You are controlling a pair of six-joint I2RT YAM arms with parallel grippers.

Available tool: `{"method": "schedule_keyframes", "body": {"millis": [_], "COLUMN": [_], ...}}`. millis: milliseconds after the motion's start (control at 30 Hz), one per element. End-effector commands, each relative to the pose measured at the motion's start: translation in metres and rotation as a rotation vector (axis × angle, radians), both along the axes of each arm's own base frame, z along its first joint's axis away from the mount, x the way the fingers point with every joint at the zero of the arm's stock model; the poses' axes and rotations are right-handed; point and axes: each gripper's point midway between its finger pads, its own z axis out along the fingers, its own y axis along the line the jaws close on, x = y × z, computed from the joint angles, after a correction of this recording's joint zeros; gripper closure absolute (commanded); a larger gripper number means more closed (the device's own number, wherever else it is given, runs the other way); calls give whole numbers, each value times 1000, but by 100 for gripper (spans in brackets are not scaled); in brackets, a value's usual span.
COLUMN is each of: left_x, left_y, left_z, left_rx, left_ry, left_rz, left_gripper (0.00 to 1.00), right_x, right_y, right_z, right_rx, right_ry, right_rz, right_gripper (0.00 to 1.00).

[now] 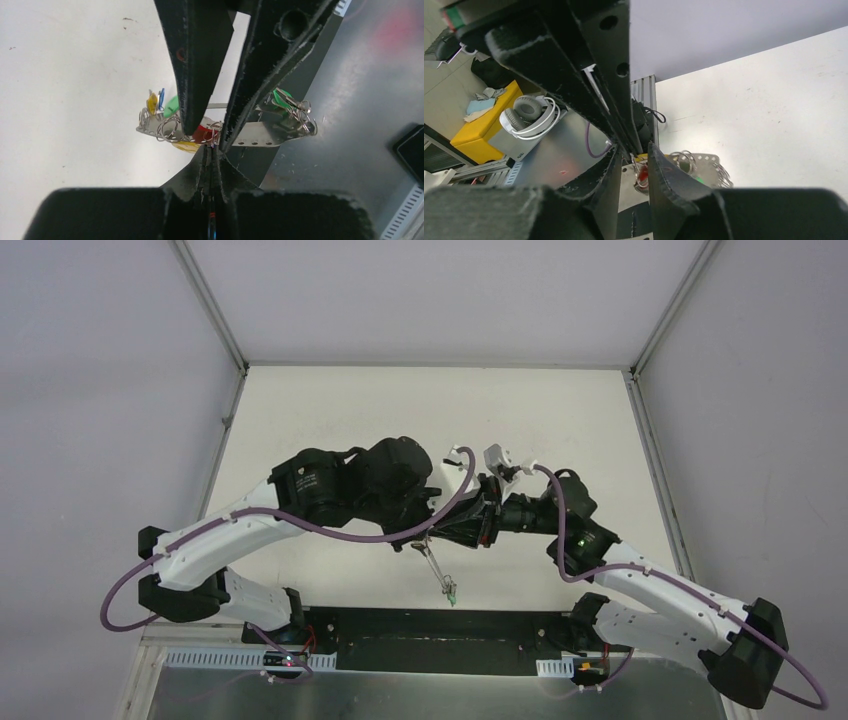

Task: Put the keys on the keyring

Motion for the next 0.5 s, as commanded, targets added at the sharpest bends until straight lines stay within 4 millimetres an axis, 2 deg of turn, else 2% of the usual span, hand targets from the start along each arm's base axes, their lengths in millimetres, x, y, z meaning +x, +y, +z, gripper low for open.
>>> {"method": "schedule_keyframes", "body": {"millis": [0,133,233,333,400,467], "left_x": [-7,-9,-12,-14,-14,-14], "left_y": [20,21,21,20,18,17], "left_z": [18,25,24,23,22,21], "left_rx": [39,33,34,35,37,37], "left_ry": [-16,-30,-24,-20,-17,-16], "left_rz": [-29,-55,-77,-95,-100,-105], "left_gripper": [100,100,100,100,100,100], "right_x": [4,5,-1,-10,-13,-14], "right_y": [1,1,5,10,14,18], "right_z": [13,5,5,7,8,6], "right_rx": [46,37,34,40,41,35], "right_ry": [-11,-13,-12,-18,-22,-20], "right_rz": [-31,-36,17,80,105,112], "right_gripper": [71,61,59,62,69,69]}}
